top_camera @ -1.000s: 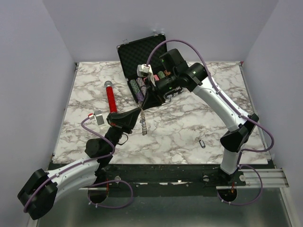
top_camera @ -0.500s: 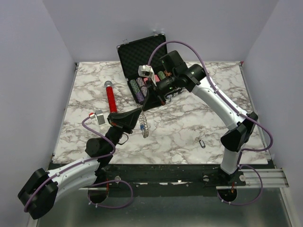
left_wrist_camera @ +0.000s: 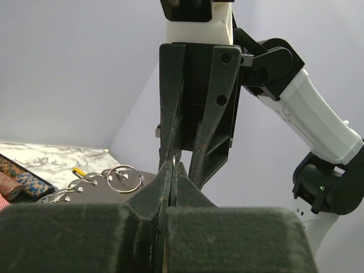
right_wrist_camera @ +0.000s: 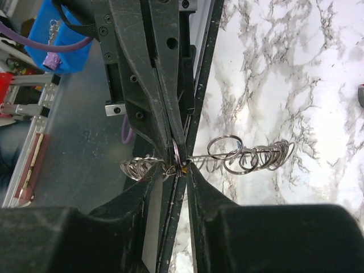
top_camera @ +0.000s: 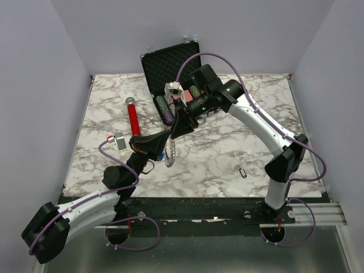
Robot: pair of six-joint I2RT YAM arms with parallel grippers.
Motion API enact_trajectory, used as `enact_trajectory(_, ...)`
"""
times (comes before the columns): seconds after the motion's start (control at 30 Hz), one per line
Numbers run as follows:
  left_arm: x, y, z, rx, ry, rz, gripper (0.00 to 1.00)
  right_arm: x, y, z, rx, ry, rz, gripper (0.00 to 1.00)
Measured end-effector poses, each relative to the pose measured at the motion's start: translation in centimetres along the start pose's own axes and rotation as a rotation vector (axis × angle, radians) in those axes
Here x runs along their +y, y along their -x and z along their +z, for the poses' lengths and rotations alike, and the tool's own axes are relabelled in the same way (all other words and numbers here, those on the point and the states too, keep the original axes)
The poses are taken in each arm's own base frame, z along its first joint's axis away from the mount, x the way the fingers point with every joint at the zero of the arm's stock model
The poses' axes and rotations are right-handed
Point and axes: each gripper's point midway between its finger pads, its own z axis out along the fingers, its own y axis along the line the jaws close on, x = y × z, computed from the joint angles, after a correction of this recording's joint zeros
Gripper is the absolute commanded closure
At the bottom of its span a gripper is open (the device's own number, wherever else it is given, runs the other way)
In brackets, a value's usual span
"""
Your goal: Put the keys on the keyring
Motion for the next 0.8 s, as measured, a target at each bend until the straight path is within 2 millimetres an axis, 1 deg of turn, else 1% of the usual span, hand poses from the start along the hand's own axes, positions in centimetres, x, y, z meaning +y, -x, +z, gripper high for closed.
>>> enact_trajectory(0.07, 0.0, 0.0, 0.0, 0.0, -0.002, 0.0, 1.0, 0.1, 0.0, 0.1, 0.002, 0.002, -0.002, 0.63)
enact_trajectory(0.17, -0.1, 0.0, 0.0, 0.001, -0.006, 0.004, 1.0, 0.2, 0.0, 0.0, 0.006, -0.001, -0.012, 0.63)
enact_trajectory(0.27, -0.4, 0.1, -0.2, 0.004, -0.023, 0.013, 1.0, 0.2, 0.1, -0.6, 0.004, -0.014, -0.023, 0.62)
enact_trajectory(0.57, -3.7, 1.2, -1.0, 0.003, -0.177, 0.096, 1.0, 1.1, 0.3, -2.7, 0.004, -0.036, -0.112, 0.6)
enact_trajectory(0.67, -4.5, 1.2, -1.1, 0.025, -0.216, 0.14, 1.0, 1.5, 0.0, -2.8, 0.015, -0.02, -0.147, 0.59)
enact_trajectory(0.8, -5.3, 0.6, -0.9, 0.087, -0.257, 0.208, 1.0, 2.4, -0.6, -2.9, 0.023, 0.023, -0.189, 0.59)
